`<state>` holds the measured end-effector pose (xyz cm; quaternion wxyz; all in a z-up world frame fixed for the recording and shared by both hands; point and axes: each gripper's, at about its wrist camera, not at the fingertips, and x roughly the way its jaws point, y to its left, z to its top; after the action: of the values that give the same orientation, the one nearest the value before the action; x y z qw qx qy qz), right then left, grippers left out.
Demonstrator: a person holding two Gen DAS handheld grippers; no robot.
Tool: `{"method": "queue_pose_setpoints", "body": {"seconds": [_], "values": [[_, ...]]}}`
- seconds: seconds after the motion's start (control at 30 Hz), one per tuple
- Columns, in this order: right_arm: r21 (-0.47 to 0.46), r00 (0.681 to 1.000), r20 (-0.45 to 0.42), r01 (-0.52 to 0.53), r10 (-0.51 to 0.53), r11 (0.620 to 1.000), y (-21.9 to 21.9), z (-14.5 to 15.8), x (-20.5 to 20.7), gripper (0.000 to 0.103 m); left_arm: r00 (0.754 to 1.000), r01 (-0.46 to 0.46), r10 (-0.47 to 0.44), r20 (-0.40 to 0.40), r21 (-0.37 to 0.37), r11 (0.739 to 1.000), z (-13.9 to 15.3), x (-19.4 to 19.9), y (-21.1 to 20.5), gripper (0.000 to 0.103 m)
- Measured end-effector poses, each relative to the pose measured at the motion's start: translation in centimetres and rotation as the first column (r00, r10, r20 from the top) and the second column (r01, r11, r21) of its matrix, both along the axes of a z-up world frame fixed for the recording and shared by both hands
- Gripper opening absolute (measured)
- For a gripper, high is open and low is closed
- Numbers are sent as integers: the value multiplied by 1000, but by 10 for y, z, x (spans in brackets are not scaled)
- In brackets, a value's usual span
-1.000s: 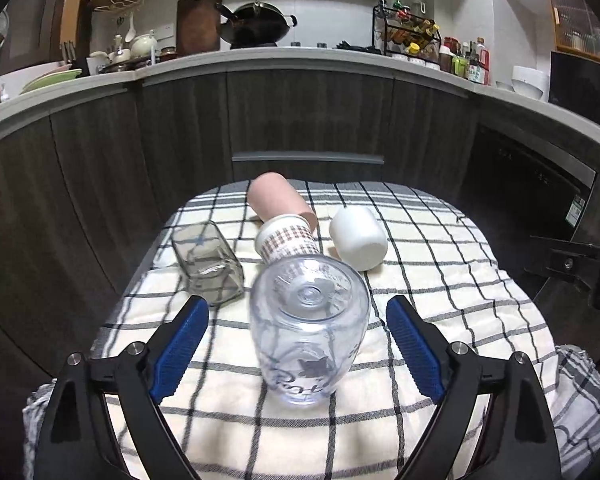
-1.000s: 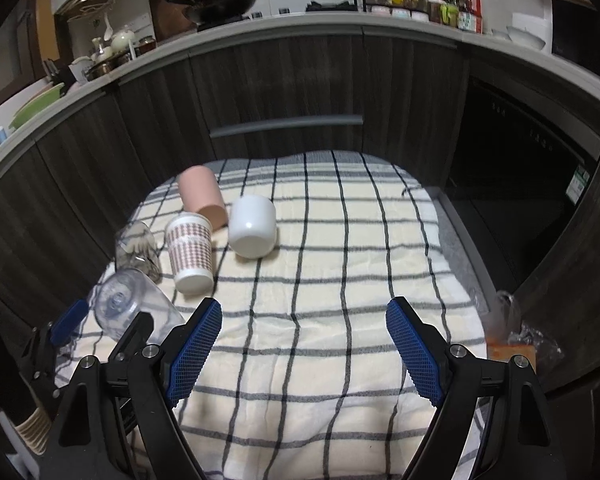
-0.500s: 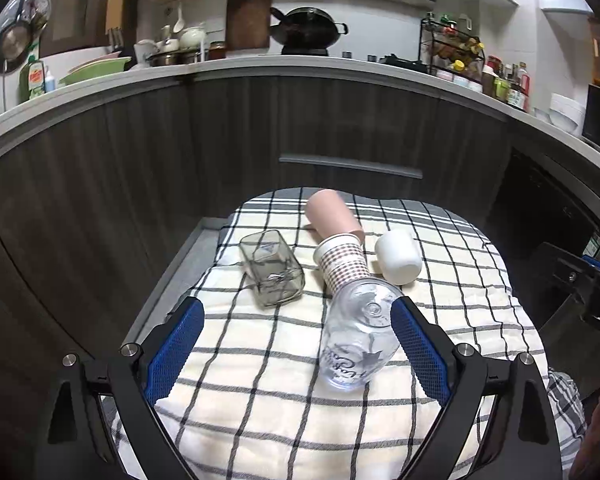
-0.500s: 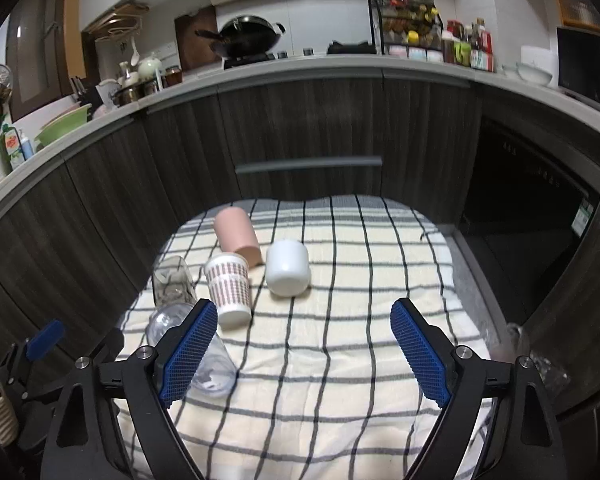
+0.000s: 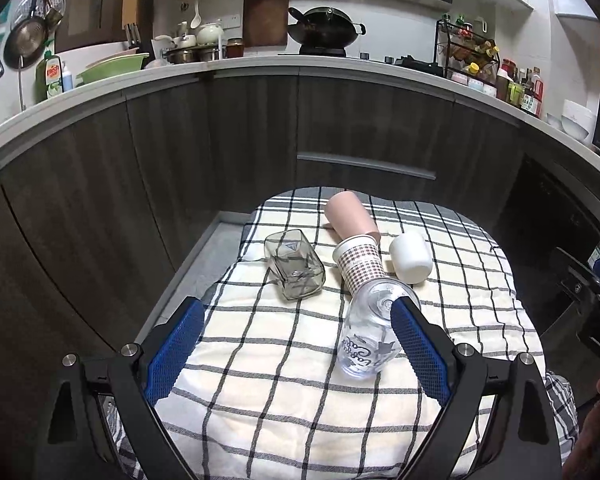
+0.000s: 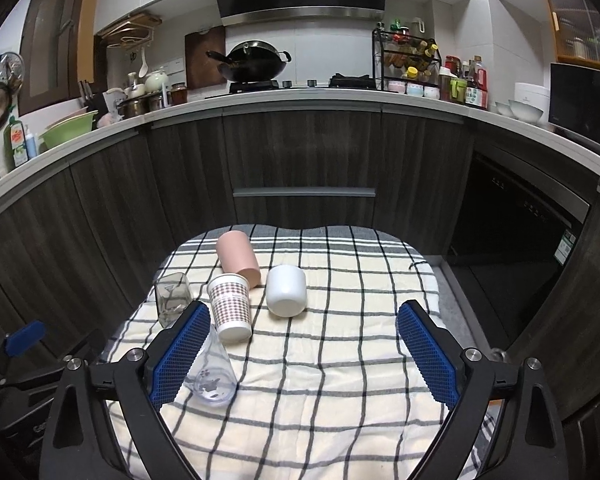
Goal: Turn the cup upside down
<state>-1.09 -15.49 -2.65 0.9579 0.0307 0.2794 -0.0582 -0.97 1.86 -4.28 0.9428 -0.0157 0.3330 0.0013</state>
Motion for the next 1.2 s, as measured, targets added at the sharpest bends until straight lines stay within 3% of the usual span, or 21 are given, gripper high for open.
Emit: {"method": "queue_pose_setpoints", "body": {"seconds": [1.2], "values": [[7, 1000, 6, 29, -29, 1000, 0, 1, -9, 95, 1000, 14, -14, 11, 28, 1000, 13, -9, -3, 96]]}}
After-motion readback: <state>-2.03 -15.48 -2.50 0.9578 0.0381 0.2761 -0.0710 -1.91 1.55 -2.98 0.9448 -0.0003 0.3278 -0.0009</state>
